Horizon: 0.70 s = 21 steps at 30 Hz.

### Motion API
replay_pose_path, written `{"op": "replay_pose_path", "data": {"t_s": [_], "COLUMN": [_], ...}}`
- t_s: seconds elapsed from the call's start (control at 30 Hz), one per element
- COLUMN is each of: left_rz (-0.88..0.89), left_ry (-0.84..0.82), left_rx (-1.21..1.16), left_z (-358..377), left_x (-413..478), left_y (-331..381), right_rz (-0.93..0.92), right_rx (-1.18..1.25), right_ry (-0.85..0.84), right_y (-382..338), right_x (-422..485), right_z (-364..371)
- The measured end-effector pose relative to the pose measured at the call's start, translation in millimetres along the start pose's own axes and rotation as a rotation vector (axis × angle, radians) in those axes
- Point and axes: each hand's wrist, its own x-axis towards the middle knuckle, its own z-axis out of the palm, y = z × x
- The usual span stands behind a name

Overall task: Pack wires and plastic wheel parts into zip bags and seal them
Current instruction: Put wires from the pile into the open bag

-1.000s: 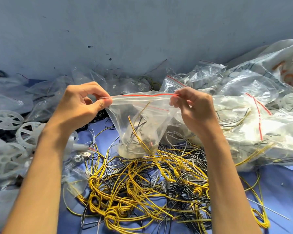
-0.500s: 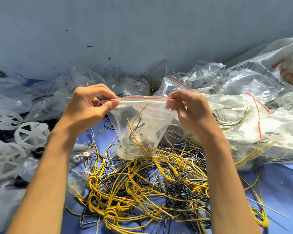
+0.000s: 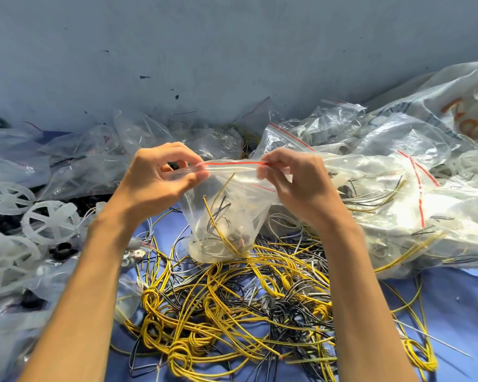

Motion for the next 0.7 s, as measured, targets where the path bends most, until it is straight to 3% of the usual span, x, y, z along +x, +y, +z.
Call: {"op": "replay_pose_path", "data": {"t_s": [0.7], "left_rz": [0.031], "left_ry": [-0.006], "left_rx": [-0.062], "left_z": [5.1], "left_x": [4.5], "left_y": [15.6], "right_rz": [-0.037], "right_rx": [0.038], "right_ry": [0.045], "right_y": [-12.3], "right_x": [2.4], "right_z": [2.9]}}
